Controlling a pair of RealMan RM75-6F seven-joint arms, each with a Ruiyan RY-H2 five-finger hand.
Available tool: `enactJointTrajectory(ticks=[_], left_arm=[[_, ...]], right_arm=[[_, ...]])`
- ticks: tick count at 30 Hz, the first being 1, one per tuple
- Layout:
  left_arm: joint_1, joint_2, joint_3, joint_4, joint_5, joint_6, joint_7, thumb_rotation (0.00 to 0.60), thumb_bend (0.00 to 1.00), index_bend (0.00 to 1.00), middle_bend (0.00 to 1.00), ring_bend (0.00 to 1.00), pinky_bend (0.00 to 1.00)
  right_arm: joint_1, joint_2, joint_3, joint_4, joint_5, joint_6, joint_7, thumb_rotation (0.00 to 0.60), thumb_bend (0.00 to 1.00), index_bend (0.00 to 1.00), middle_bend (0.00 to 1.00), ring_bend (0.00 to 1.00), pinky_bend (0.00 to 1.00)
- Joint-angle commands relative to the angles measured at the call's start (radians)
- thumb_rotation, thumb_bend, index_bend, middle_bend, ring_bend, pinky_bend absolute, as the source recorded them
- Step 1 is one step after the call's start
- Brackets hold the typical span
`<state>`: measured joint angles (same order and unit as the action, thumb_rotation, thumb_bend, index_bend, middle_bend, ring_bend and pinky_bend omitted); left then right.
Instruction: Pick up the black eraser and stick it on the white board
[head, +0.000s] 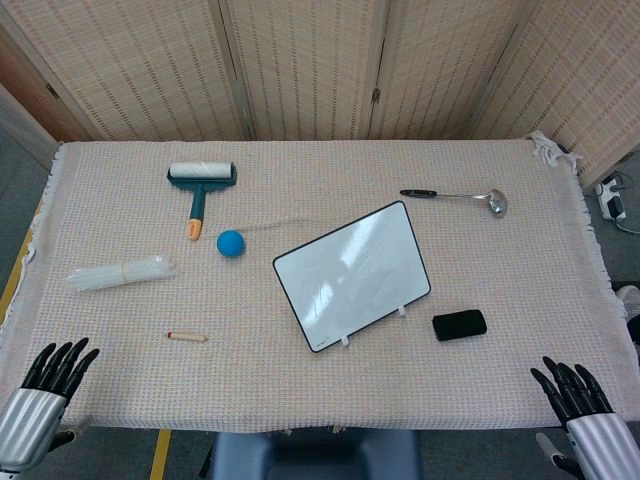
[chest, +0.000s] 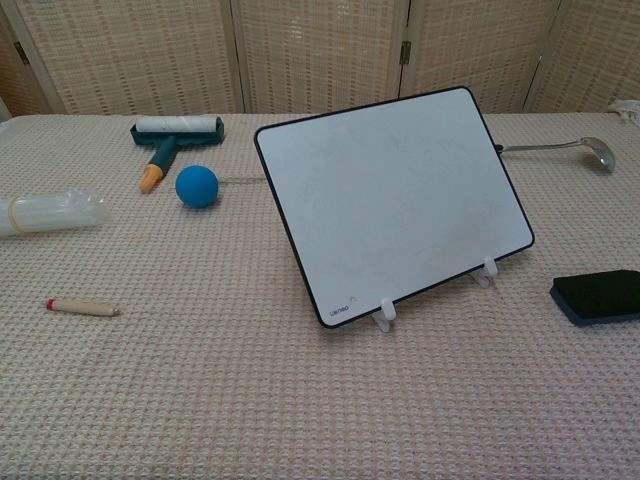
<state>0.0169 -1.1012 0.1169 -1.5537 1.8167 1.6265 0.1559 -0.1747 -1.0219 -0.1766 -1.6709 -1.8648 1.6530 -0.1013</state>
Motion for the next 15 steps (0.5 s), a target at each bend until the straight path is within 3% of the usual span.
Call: enactJointTrajectory(ticks=[1, 7, 11, 15], left_arm=[[-0.009, 0.009, 0.011, -0.001, 0.011, -0.019, -0.014, 0.600, 0.19, 0.00, 0.00, 0.00, 0.00], [-0.017, 0.026, 0.024, -0.023, 0.021, -0.038, -0.031, 0.600, 0.19, 0.00, 0.00, 0.00, 0.00], [-0.015, 0.028, 0.029, -0.022, 0.045, -0.017, -0.036, 0.600, 0.19, 0.00, 0.00, 0.00, 0.00], [-0.029, 0.030, 0.032, -0.008, 0.056, -0.035, -0.048, 0.600, 0.19, 0.00, 0.00, 0.00, 0.00]], right_arm=[[0.010, 0.004, 0.005, -0.007, 0.017, -0.022, -0.001, 0.600, 0.31, 0.00, 0.00, 0.00, 0.00], [0.028, -0.039, 0.059, 0.021, 0.059, -0.032, -0.064, 0.600, 0.31, 0.00, 0.00, 0.00, 0.00], [0.095, -0.087, 0.105, 0.092, 0.082, -0.109, -0.080, 0.600, 0.31, 0.02, 0.00, 0.00, 0.00], [0.159, -0.085, 0.148, 0.109, 0.152, -0.196, -0.020, 0.600, 0.31, 0.24, 0.00, 0.00, 0.00]])
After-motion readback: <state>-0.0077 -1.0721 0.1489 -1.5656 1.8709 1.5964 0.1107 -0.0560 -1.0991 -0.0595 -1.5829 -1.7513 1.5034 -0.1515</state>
